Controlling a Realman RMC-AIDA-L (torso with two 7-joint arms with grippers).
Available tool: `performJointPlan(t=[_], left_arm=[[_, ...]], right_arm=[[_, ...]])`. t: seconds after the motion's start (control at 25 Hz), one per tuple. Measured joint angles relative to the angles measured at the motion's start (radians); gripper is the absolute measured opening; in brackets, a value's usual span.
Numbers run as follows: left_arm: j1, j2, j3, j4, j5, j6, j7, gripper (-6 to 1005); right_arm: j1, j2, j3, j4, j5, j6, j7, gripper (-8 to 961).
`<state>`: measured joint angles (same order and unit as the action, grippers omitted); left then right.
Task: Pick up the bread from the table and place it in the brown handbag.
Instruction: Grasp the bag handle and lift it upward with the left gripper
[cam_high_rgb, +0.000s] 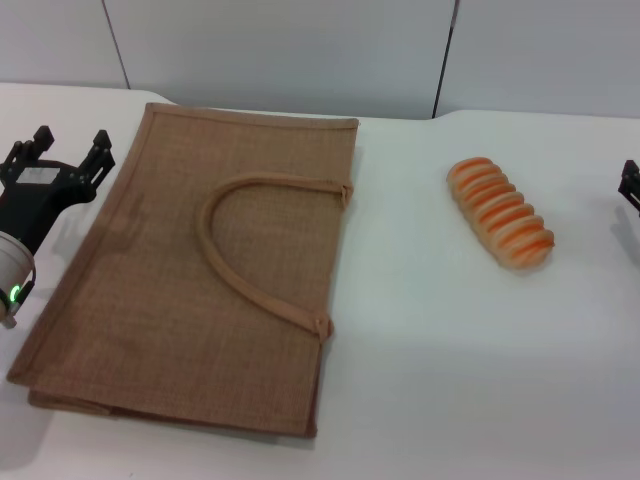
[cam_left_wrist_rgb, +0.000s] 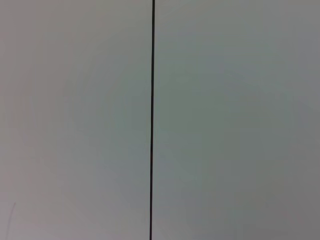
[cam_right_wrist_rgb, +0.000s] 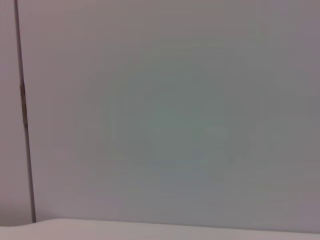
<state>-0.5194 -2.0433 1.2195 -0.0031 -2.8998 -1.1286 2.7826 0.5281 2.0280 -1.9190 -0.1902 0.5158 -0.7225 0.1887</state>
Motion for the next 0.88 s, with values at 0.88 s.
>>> performJointPlan(t=[0.88], left_arm=[[-0.001,0.0,-0.001,0.0,0.002,0.0,-0.014,764]], right_arm=[[0.001,-0.002,0.0,0.001,-0.003,0.0,0.0,837]])
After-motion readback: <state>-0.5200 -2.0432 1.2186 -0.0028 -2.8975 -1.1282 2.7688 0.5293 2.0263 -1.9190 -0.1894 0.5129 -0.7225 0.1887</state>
